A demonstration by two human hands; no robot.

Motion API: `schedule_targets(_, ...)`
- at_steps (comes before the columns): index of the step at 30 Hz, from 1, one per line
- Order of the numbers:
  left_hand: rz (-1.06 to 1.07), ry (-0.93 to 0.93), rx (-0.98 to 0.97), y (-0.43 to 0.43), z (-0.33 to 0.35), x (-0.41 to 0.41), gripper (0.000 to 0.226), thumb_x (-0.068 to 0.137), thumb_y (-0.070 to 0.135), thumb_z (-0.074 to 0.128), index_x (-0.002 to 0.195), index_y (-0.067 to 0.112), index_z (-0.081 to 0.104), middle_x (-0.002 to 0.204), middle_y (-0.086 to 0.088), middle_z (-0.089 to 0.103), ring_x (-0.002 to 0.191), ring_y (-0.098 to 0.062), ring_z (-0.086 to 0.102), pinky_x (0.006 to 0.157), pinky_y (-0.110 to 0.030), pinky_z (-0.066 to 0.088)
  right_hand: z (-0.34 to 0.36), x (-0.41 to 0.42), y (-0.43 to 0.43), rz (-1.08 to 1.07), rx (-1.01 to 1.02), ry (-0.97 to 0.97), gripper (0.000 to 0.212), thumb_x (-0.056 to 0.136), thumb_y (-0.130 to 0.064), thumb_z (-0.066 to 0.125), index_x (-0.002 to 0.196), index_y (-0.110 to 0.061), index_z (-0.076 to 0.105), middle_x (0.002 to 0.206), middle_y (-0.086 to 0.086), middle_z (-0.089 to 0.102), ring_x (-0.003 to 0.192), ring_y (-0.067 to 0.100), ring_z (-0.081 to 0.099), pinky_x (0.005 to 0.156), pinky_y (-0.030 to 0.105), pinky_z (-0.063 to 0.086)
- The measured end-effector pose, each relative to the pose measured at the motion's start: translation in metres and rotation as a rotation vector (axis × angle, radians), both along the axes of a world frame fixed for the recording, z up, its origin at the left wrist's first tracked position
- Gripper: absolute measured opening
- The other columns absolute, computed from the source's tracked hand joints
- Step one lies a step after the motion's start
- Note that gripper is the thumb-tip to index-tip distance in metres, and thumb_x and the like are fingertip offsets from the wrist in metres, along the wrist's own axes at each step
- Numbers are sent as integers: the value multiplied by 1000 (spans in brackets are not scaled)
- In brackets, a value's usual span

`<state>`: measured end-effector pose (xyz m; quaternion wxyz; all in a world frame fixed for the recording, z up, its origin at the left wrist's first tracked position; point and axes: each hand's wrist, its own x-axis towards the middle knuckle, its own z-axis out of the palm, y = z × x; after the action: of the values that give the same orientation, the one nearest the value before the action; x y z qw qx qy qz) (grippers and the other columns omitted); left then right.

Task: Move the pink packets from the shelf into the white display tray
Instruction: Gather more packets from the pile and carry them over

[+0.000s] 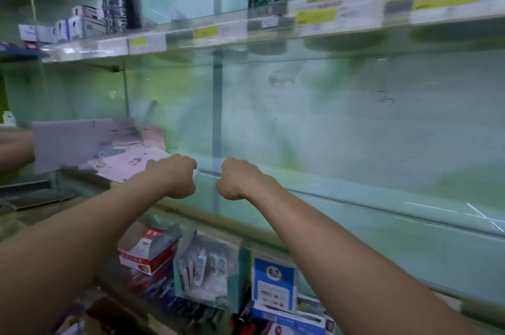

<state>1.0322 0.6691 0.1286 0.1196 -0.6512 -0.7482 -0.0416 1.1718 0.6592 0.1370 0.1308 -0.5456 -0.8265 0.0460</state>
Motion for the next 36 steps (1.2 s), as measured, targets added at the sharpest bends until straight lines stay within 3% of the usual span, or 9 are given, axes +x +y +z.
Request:
schedule_targets(4, -40, 0, -20, 24, 0, -52, 45, 90, 28, 51, 134, 22, 47, 138, -3, 48, 123, -25, 49, 96, -40, 40, 0, -52, 20, -38, 2, -12, 24, 92, -9, 44, 113, -5, 55, 116, 13, 59, 92, 29, 56, 71, 30, 41)
schedule_targets(7, -77, -2, -24, 43, -2, -81, 42, 88, 24, 52, 130, 21, 49, 132, -2, 52, 118, -24, 51, 91, -39, 39, -3, -82, 35, -69, -8, -14, 9, 94, -10, 44, 93, -6, 51, 100, 11, 55, 84, 27, 50, 69, 29, 39)
schedule_targets(10, -107, -11, -39, 58, -6, -100, 43, 88, 24, 52, 131, 21, 48, 133, -2, 51, 118, -24, 50, 89, -39, 38, -10, -104, 46, -116, -29, -4, 18, 94, -10, 45, 76, -9, 42, 89, 8, 49, 82, 27, 49, 60, 28, 38)
schedule_targets(13, -127, -34, -27, 70, -11, -113, 43, 86, 25, 54, 128, 23, 50, 130, -2, 52, 114, -25, 51, 84, -37, 36, -18, -121, 62, -126, -61, -17, 9, 94, -12, 48, 86, -9, 46, 93, 9, 54, 81, 26, 51, 55, 27, 37)
schedule_targets(16, -130, -43, -6, 79, -14, -121, 44, 86, 28, 55, 129, 24, 51, 130, -3, 52, 114, -26, 50, 87, -36, 37, -23, -133, 79, -104, -94, -59, 28, 94, -21, 51, 119, -7, 53, 123, 11, 58, 102, 29, 57, 80, 31, 47)
schedule_targets(19, -123, -19, -17, 84, -15, -127, 46, 88, 30, 55, 133, 25, 49, 132, -4, 49, 119, -26, 45, 93, -38, 36, -30, -142, 94, -49, -132, -147, 46, 96, -25, 46, 140, -13, 43, 142, 7, 47, 125, 27, 49, 101, 36, 42)
schedule_targets(26, -122, -7, -23, 99, -19, -130, 45, 89, 29, 54, 133, 22, 48, 134, -8, 45, 124, -29, 38, 98, -42, 32, -36, -139, 110, -14, -99, -188, 37, 95, -24, 42, 125, -11, 60, 131, 8, 57, 114, 28, 56, 96, 36, 47)
schedule_targets(30, -113, 27, -11, 105, -21, -126, 44, 90, 33, 53, 131, 20, 49, 135, -11, 43, 126, -31, 35, 102, -47, 30, -28, -128, 115, -55, -78, -167, 31, 92, -22, 47, 114, -7, 65, 116, 10, 64, 99, 27, 60, 78, 31, 48)
schedule_targets(36, 88, -35, -10, 113, -18, -142, 82, 85, 59, 52, 149, 20, 17, 156, -20, 13, 141, -44, 12, 110, -63, 11, -33, -140, 128, -123, -97, -255, 60, 92, -55, 42, 137, -15, 48, 140, 10, 44, 125, 30, 44, 100, 41, 41)
